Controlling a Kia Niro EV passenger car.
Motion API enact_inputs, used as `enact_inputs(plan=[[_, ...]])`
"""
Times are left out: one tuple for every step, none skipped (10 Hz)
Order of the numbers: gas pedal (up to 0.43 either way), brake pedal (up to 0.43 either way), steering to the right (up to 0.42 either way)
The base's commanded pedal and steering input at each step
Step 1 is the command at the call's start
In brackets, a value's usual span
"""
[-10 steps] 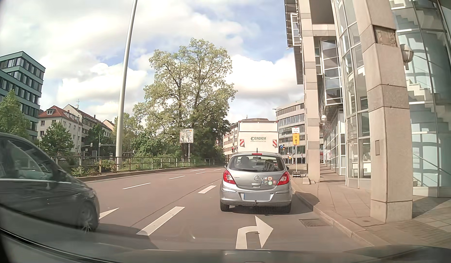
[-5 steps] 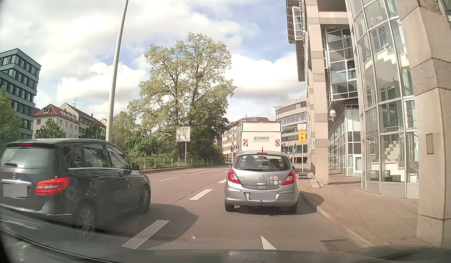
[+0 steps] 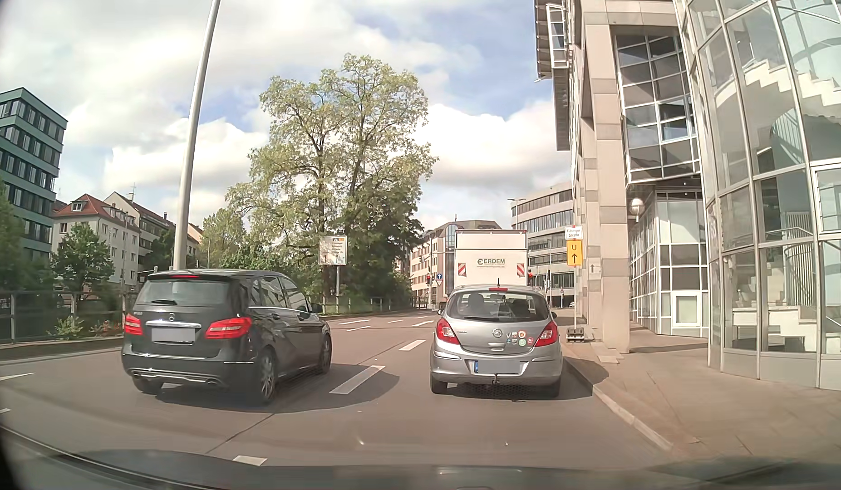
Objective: Follow the waypoints while adhering to traffic rules and regulations
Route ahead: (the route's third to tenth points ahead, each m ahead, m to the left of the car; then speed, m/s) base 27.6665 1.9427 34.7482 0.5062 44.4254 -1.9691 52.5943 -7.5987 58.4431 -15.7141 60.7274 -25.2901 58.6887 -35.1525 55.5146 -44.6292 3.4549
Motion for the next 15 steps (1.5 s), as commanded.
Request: enact_inputs(plan=[[0.11, 0.0, 0.032], [0.11, 0.0, 0.033], [0.11, 0.0, 0.033], [0.11, 0.0, 0.033], [0.118, 0.0, 0.034], [0.118, 0.0, 0.037], [0.118, 0.0, 0.039], [0.118, 0.0, 0.039], [0.118, 0.0, 0.039], [0.13, 0.0, 0.039], [0.138, 0.0, 0.041], [0.15, 0.0, 0.044], [0.157, 0.0, 0.046], [0.157, 0.0, 0.047], [0.157, 0.0, 0.047]])
